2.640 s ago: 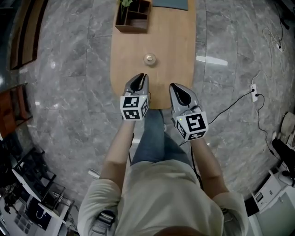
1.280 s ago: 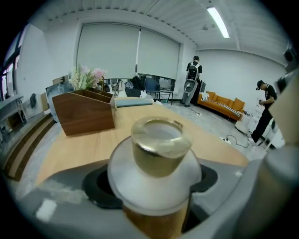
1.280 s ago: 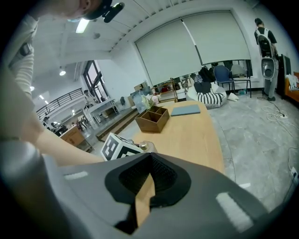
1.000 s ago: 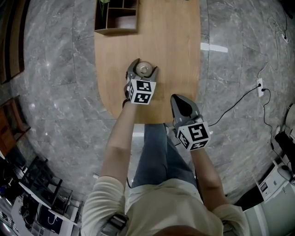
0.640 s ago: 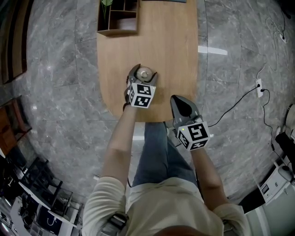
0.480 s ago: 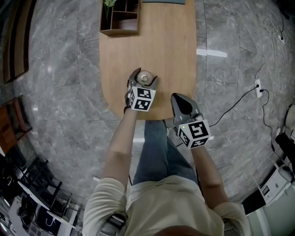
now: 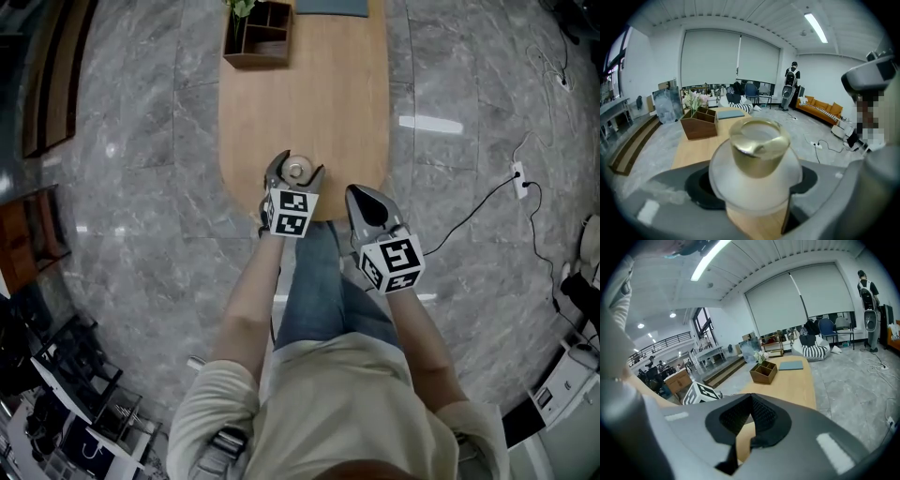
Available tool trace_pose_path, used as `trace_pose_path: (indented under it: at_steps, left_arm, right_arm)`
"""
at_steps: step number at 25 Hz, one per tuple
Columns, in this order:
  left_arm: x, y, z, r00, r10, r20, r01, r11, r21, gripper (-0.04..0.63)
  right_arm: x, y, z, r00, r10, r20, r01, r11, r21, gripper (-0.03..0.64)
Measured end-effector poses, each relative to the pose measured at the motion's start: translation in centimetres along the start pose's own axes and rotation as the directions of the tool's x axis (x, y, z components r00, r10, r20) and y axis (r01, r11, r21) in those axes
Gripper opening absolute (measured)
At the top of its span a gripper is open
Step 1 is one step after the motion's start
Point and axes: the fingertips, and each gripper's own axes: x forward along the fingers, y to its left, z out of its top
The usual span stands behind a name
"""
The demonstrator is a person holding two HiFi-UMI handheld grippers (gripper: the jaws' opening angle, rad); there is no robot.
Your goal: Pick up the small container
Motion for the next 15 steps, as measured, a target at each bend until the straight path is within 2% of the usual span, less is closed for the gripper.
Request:
trace_pose_path:
  at_steps: [4, 15]
  left_arm:
    - [-3.4, -2.1, 0.9, 1.0, 0.005, 0.024, -0.005, 1.0, -0.016, 0.351]
    - [-13.1, -8.3, 4.4, 0.993, -0.003, 0.118, 0.004, 1.0, -0.005, 0.351]
  right_arm:
    - [-3.0, 1.3, 0.6, 1.0, 0.001, 0.021, -0.001, 1.0, -0.011, -0.002]
    - [-12.0, 4.5, 2.1, 0.994, -0.008, 0.112, 0.012, 0.999, -0.034, -0.002]
